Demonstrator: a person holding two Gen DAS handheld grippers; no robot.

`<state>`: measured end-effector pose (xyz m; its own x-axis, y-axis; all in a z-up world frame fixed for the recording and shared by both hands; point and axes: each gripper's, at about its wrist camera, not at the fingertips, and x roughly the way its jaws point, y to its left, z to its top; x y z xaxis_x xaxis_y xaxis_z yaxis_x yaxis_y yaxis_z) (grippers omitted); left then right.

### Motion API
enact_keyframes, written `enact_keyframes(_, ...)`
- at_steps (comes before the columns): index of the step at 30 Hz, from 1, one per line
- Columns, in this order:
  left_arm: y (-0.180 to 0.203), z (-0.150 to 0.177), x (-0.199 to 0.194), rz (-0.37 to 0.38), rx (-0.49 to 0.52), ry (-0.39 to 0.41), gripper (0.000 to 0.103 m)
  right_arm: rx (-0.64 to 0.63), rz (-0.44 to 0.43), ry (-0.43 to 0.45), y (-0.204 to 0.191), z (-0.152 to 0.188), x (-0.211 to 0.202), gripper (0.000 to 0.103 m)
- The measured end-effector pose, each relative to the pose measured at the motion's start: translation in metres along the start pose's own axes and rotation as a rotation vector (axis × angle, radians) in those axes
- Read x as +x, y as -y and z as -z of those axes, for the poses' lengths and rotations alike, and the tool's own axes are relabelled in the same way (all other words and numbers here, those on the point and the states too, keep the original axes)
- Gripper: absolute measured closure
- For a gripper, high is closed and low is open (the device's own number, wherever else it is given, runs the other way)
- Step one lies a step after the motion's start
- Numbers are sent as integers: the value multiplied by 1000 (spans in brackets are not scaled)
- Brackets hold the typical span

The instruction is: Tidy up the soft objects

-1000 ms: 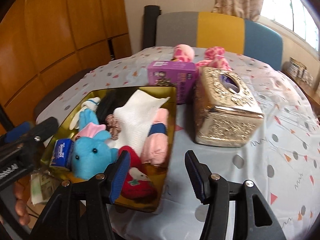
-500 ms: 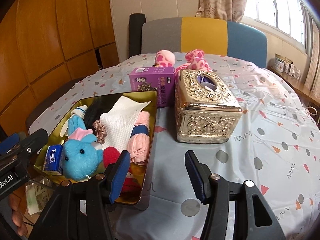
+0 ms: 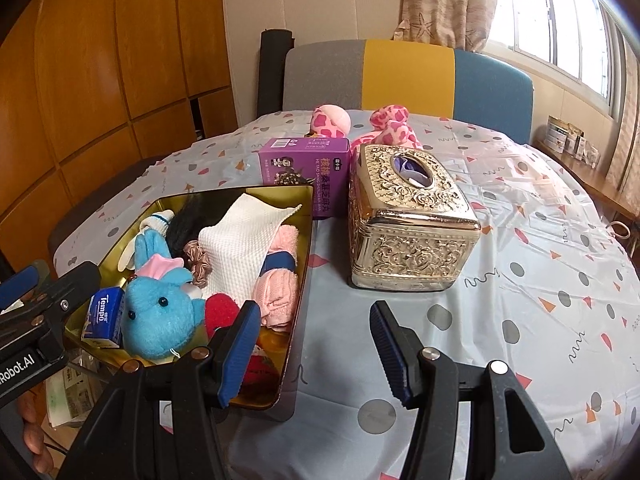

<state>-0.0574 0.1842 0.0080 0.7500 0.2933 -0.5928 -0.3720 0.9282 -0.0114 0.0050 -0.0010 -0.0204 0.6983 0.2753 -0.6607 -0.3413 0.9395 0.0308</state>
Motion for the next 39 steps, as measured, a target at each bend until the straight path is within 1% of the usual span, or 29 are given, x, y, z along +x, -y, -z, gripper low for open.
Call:
enact_keyframes(16, -5, 1, 2, -6, -11, -7, 0, -10, 14, 12, -2, -2, -3, 45)
enact_keyframes(39, -4, 1, 0, -4, -10, -8, 0, -16, 10, 3, -4, -1, -1, 45)
